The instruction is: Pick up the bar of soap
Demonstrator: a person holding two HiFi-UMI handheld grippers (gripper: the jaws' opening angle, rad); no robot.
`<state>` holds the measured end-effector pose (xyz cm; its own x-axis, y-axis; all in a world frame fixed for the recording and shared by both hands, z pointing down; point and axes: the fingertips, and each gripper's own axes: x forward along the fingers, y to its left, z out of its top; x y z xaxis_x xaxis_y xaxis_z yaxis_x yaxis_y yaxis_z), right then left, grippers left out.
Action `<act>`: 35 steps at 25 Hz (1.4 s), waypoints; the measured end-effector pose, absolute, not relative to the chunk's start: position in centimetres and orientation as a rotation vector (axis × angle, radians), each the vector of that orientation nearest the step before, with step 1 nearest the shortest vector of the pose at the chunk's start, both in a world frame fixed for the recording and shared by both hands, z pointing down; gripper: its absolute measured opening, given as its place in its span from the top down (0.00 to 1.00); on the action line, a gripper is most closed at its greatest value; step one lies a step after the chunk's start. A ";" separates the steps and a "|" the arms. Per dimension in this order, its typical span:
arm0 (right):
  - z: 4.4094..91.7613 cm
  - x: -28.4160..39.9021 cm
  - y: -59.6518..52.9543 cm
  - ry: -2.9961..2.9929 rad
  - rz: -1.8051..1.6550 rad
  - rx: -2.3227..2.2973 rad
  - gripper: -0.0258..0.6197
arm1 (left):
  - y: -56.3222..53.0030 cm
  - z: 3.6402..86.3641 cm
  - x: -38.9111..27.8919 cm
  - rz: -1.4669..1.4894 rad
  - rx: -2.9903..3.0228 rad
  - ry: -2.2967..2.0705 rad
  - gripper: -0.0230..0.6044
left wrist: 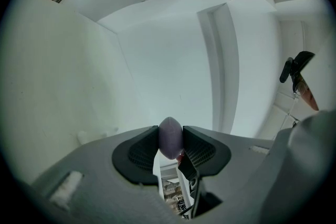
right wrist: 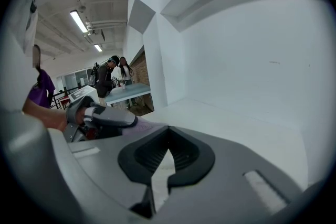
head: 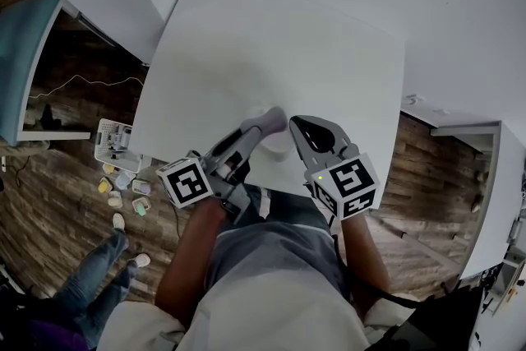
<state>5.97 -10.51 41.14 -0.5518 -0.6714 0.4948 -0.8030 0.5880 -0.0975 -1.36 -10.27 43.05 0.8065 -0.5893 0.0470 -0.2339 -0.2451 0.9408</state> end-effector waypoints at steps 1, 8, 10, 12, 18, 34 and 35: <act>40.9 5.9 -10.6 -2.415 0.437 1.186 0.96 | -10.3 42.9 -1.4 -0.380 1.825 -0.628 0.73; 39.4 6.4 -10.8 -2.427 0.419 1.210 0.96 | -10.4 41.6 -1.0 -0.402 1.829 -0.609 0.73; 38.9 6.5 -10.8 -2.430 0.413 1.221 0.96 | -10.4 41.1 -1.0 -0.405 1.833 -0.608 0.73; 38.4 6.5 -10.8 -2.435 0.404 1.233 0.96 | -10.4 40.7 -1.0 -0.410 1.838 -0.605 0.73; 36.9 6.8 -10.6 -2.444 0.382 1.288 0.96 | -10.6 39.4 -0.8 -0.433 1.853 -0.598 0.73; 34.6 6.7 -10.0 -2.473 0.326 1.363 0.96 | -10.6 37.7 -0.1 -0.442 1.878 -0.566 0.73; 34.5 6.8 -9.9 -2.472 0.329 1.368 0.96 | -10.5 37.6 -0.1 -0.440 1.881 -0.564 0.73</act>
